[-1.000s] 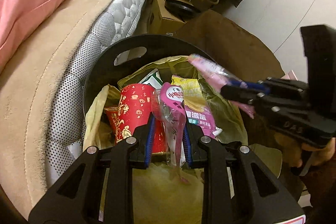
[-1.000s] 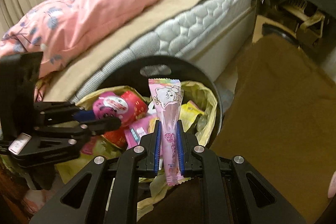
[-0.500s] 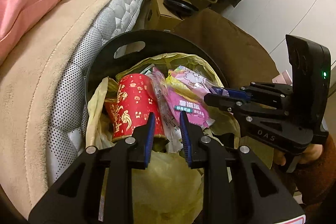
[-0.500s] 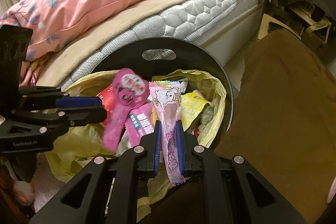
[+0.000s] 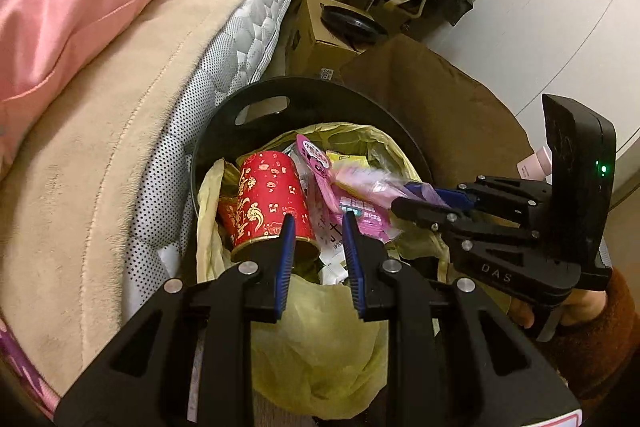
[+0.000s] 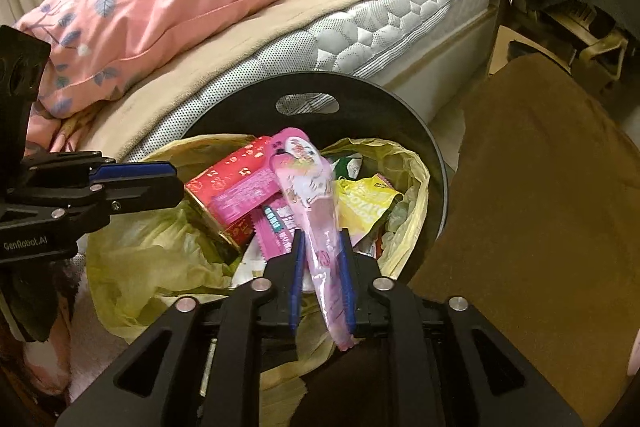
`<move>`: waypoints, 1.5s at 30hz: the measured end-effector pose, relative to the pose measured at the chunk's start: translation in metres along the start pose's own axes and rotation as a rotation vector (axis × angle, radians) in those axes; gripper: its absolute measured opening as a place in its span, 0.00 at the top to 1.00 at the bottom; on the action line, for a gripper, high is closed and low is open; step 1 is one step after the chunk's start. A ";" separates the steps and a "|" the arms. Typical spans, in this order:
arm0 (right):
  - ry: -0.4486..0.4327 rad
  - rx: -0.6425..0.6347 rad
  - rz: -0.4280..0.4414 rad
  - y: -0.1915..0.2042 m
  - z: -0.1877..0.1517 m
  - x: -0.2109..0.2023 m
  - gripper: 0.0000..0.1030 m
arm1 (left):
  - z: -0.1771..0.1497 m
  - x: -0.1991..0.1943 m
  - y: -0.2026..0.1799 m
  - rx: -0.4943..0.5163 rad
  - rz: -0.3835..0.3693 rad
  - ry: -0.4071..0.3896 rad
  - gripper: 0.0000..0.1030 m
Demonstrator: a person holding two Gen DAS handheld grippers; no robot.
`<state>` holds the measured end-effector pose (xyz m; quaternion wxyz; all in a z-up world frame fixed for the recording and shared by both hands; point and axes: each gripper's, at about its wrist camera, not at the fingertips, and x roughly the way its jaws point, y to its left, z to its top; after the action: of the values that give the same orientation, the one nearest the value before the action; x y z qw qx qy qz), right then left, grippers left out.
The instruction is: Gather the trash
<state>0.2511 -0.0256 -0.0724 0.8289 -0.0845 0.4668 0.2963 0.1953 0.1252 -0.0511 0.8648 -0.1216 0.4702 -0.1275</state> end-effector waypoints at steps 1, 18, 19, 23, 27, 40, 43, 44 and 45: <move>-0.007 -0.001 -0.003 0.000 0.000 -0.002 0.67 | 0.000 -0.002 -0.001 0.002 0.007 -0.007 0.77; -0.234 0.116 -0.104 0.008 -0.036 -0.108 0.51 | -0.012 -0.075 -0.025 -0.012 0.077 -0.190 0.31; -0.256 0.122 -0.119 0.012 -0.042 -0.119 0.50 | -0.016 -0.079 -0.032 0.003 0.087 -0.198 0.30; -0.312 0.143 -0.189 0.025 -0.069 -0.154 0.46 | -0.037 -0.093 -0.063 0.074 0.114 -0.233 0.29; -0.339 0.191 -0.207 0.031 -0.097 -0.180 0.45 | -0.058 -0.103 -0.088 0.153 0.135 -0.243 0.29; -0.353 0.298 -0.369 0.062 -0.179 -0.225 0.43 | -0.115 -0.124 -0.133 0.266 0.178 -0.252 0.29; -0.354 0.341 -0.390 0.066 -0.193 -0.231 0.43 | -0.125 -0.122 -0.138 0.300 0.185 -0.230 0.29; -0.347 0.355 -0.392 0.066 -0.197 -0.232 0.43 | -0.127 -0.122 -0.139 0.308 0.183 -0.227 0.29; -0.334 0.368 -0.403 0.067 -0.200 -0.231 0.43 | -0.129 -0.122 -0.139 0.312 0.178 -0.227 0.29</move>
<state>-0.0219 -0.1503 0.0174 0.9375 0.0256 0.3440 0.0465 0.0077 0.0241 0.0226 0.9283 0.0425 0.3534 -0.1073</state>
